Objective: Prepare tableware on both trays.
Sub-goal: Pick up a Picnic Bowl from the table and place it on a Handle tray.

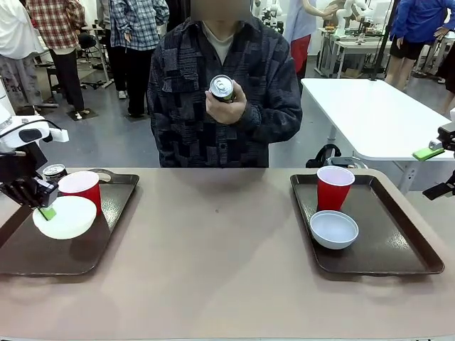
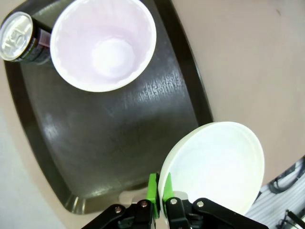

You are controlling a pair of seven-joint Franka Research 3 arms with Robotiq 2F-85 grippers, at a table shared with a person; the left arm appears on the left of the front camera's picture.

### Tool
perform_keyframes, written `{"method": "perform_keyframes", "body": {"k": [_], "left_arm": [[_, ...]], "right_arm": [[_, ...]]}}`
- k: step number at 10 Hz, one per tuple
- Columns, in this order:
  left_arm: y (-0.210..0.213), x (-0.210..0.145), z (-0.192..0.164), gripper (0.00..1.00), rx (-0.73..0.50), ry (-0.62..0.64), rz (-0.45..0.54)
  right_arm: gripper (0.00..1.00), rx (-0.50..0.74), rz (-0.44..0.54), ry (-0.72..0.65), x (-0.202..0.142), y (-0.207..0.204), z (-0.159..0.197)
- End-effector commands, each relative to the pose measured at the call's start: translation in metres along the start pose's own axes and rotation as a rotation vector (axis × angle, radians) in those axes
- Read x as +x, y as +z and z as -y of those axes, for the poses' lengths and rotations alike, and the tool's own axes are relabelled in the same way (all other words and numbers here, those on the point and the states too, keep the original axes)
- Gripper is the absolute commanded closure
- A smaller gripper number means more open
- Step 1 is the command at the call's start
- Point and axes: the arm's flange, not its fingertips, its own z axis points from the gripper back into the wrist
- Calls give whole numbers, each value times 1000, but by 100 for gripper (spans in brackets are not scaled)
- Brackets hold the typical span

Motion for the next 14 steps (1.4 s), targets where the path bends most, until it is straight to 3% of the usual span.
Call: {"method": "perform_keyframes", "body": {"k": [1, 3, 6, 14], "left_arm": [[0, 0, -3, 100, -5, 7, 1], [0, 0, 0, 96, 0, 1, 0], [-28, -26, -18, 96, 23, -140, 1], [-91, -50, -48, 96, 78, -110, -16]], "right_arm": [[1, 1, 0, 6, 2, 0, -1], [1, 1, 0, 6, 2, 0, -1], [1, 1, 0, 6, 2, 0, -1], [1, 1, 0, 6, 2, 0, -1]]}}
